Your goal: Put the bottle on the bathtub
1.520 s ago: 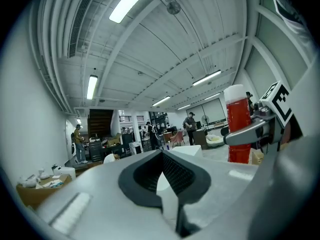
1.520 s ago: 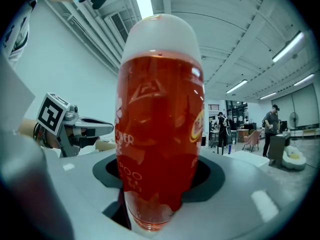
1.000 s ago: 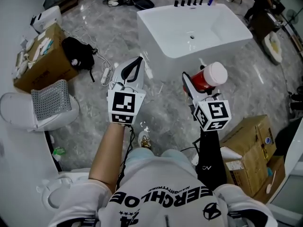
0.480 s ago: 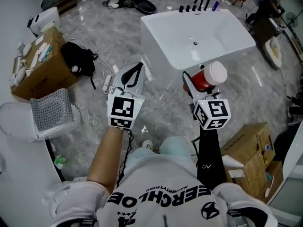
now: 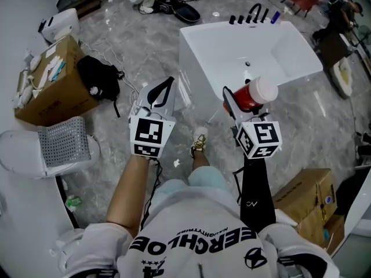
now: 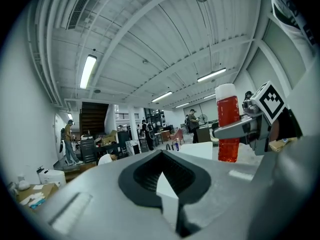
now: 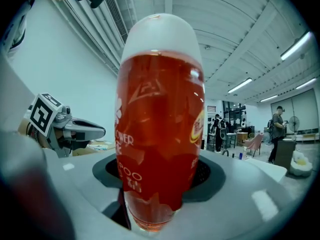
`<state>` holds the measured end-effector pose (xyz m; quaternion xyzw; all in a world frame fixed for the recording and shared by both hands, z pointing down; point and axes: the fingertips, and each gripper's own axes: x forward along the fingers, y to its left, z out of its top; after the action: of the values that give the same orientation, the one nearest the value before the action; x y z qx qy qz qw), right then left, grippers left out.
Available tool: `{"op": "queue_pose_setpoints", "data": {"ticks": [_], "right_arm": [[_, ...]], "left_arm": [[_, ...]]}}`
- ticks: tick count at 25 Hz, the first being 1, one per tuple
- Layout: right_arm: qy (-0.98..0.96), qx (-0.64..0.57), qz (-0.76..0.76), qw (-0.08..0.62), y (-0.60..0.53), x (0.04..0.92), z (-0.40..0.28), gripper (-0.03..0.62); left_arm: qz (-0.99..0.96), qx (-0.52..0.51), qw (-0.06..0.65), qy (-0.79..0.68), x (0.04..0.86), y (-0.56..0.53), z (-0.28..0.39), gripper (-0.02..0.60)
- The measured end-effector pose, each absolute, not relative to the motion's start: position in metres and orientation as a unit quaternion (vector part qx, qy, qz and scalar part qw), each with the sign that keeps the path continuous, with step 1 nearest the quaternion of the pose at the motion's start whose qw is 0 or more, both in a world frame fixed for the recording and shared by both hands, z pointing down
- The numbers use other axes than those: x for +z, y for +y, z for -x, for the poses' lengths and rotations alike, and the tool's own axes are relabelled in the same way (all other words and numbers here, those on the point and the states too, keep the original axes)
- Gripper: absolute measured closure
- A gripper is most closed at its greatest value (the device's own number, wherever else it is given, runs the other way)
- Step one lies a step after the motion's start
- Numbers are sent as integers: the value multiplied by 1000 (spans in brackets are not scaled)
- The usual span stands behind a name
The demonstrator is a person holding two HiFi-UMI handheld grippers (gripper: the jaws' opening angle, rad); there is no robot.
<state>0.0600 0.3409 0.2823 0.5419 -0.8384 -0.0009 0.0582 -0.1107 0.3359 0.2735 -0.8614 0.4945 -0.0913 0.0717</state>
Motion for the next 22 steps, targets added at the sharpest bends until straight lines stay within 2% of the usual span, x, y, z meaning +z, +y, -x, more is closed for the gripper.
{"op": "queue_pose_setpoints", "data": {"ticks": [22], "right_arm": [[-866,-8,-498,41,-19,275,-103,278]], "left_arm": [[847,-122,72,513,280,3,49,580]]}}
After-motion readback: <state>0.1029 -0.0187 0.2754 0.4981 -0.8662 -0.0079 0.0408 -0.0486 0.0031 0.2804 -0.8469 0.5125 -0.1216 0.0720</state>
